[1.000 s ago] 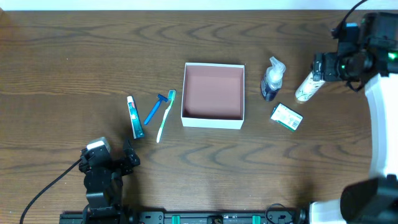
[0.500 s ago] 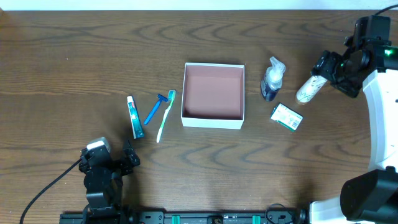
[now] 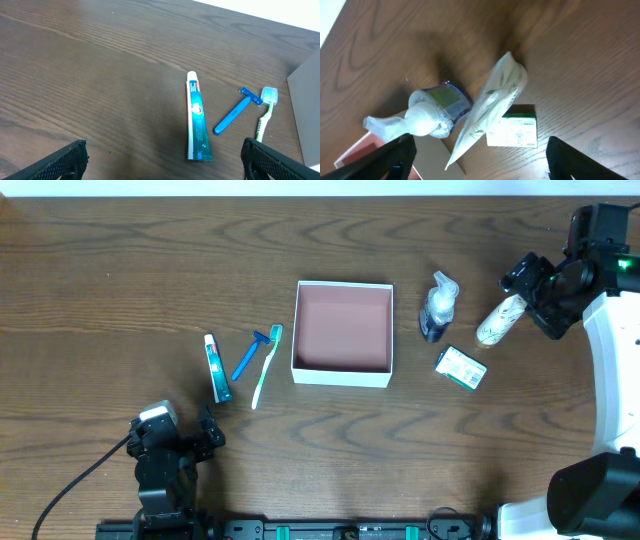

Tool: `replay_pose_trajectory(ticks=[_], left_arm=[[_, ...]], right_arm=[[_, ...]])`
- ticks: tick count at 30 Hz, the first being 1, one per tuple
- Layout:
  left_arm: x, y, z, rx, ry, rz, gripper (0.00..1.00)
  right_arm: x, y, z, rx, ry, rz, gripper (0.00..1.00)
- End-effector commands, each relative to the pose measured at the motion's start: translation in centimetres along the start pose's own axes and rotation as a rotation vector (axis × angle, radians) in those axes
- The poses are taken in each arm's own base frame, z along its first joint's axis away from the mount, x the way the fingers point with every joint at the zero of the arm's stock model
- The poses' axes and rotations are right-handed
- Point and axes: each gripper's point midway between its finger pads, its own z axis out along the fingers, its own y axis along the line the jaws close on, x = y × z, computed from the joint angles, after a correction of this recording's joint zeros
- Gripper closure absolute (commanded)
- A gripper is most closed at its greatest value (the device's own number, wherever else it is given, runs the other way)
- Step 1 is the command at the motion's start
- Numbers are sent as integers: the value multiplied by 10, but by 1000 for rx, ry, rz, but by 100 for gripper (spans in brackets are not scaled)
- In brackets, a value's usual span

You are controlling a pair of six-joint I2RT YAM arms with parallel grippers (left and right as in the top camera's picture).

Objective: Pack container
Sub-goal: 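Lift the conditioner tube and lower it upright into the box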

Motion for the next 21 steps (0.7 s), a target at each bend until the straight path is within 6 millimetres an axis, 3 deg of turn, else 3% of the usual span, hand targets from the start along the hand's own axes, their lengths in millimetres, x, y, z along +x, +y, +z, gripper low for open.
replay_pose_trajectory(ticks=[1,5,13,17,21], left_arm=[[6,2,3,-7,9,12,2],[6,2,3,-7,9,12,2],[6,2,3,-7,9,12,2],[6,2,3,-7,9,12,2],[6,2,3,-7,9,12,2]], right_arm=[[-12,-4,-11,10,-60,104,22],[-14,-5,-9,17,-73,134,33],[-9,-4,18,104,-62,92,34],[-6,-5,32,124,-33,90,45],[-8,-6,32,126,-43,89,52]])
